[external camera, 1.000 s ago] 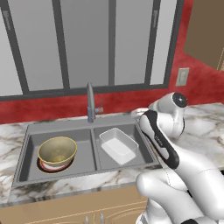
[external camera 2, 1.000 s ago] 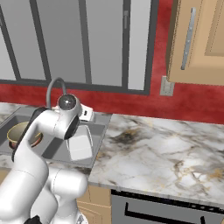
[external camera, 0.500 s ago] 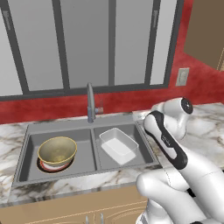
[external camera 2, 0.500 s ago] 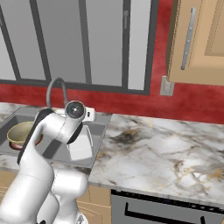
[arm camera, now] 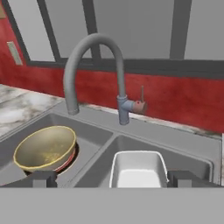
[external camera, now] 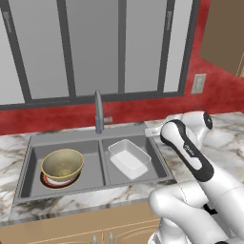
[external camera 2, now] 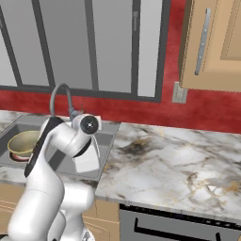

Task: Pick the bowl and tupperware and place them in the sink. Then turn on the water.

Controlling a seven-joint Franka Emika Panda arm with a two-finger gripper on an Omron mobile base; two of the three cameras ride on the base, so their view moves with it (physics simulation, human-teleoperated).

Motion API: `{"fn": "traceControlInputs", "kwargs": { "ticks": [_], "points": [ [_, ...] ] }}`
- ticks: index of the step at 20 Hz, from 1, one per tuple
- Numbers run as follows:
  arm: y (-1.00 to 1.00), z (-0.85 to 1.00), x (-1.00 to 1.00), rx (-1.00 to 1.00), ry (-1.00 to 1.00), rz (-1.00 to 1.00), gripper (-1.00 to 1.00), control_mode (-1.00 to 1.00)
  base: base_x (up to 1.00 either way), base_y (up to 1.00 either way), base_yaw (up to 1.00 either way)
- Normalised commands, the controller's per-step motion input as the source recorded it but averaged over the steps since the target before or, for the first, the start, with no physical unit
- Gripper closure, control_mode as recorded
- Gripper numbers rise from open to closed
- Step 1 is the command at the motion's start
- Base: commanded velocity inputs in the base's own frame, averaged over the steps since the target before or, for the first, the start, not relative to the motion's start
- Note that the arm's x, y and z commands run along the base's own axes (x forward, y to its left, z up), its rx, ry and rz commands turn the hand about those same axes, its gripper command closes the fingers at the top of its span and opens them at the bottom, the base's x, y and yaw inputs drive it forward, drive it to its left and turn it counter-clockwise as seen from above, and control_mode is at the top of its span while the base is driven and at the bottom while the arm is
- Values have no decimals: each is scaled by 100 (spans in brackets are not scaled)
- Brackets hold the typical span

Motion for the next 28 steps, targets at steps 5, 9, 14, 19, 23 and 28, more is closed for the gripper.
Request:
{"fn": "traceControlInputs", "kwargs": {
  "ticks": [5,9,14,19,23,28],
  "points": [
    [10,0,5,0,-11,16,-100,-100,0,0,0],
    [1,0,13,0,-11,11,-100,-100,0,0,0],
    [1,5,9,0,-14,7,-100,-100,0,0,0],
    [0,1,0,2,-15,0,-100,-100,0,0,0],
    [4,0,0,7,-2,0,-100,-100,0,0,0],
    [9,-2,0,8,-2,0,-100,-100,0,0,0]
  ]
}}
